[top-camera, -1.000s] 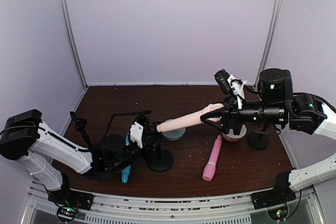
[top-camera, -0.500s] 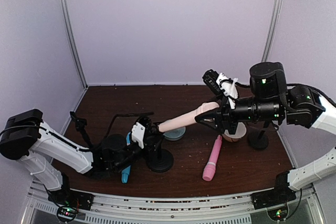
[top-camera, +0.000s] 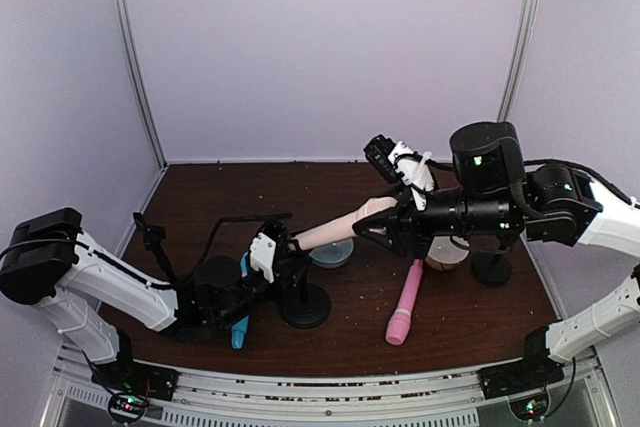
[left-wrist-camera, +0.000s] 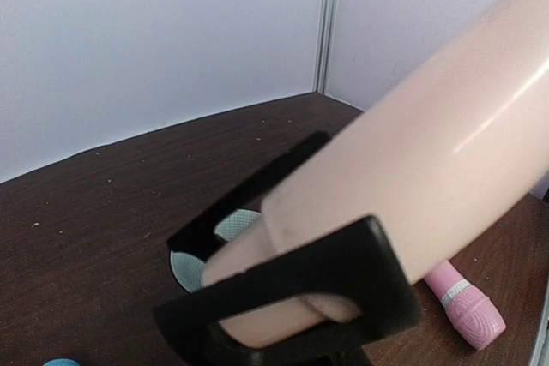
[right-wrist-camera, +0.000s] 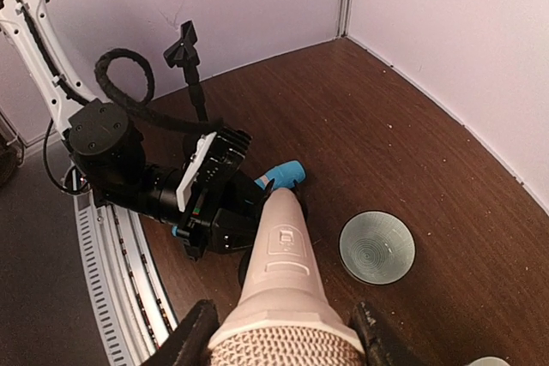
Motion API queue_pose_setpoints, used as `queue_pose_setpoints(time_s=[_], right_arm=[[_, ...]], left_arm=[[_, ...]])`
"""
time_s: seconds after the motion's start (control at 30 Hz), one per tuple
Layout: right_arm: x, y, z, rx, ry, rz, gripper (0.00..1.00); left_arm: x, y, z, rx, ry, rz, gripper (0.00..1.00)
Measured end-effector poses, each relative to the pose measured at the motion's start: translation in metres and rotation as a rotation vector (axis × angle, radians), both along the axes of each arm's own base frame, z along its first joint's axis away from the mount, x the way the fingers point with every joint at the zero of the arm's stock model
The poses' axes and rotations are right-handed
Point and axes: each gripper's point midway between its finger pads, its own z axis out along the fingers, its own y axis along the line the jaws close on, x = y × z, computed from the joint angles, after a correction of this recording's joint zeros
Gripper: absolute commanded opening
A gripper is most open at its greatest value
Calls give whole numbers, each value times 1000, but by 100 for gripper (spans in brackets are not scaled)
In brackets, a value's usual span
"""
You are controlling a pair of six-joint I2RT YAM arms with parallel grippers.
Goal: Attach the microphones to the stand
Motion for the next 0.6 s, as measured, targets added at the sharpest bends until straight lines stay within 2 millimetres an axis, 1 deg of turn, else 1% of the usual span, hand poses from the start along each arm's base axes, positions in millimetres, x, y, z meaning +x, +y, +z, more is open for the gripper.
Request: queue_pose_setpoints(time_s=[0.3,0.47,0.6], right_arm=[[10,13,-8,38,105,-88,0],[14,20,-15,31,135,-112,0],[17,25,-15,29,148,-127,0]], left_arm=[[3,3,1,-20,11,26,0],[5,5,2,-33,17,45,0],[6,7,2,-43,22,59,0]])
